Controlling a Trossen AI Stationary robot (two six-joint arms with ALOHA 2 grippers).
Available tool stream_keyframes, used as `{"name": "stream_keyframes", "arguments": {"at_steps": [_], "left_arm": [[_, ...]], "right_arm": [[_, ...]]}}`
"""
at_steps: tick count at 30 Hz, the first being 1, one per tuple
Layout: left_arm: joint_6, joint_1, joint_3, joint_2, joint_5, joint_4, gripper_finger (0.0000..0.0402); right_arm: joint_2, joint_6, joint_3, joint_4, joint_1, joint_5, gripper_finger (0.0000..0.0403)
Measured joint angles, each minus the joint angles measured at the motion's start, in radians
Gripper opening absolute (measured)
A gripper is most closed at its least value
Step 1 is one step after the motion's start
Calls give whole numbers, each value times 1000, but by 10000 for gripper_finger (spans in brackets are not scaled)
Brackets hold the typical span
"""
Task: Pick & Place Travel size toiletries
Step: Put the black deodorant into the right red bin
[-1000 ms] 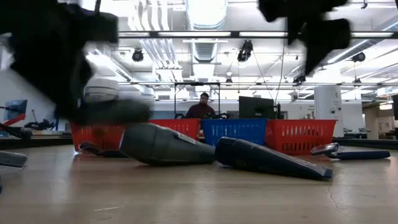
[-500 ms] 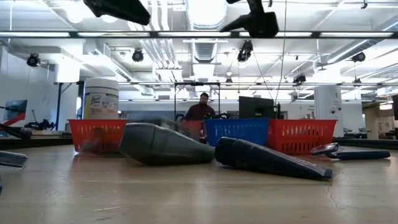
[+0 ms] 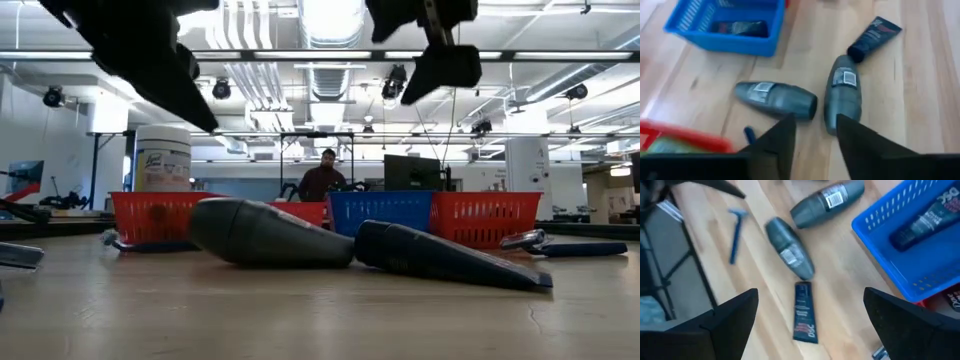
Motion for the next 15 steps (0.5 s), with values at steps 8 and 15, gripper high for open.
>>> {"name": "stream_keyframes", "arguments": {"at_steps": [8, 15], "left_arm": [[-307, 159, 45, 133, 187, 36, 223], [-533, 205, 204, 229, 260, -204, 242]], "right_arm": [[59, 62, 0, -17, 6, -12, 357], [53, 108, 0, -63, 11, 6, 357]]}}
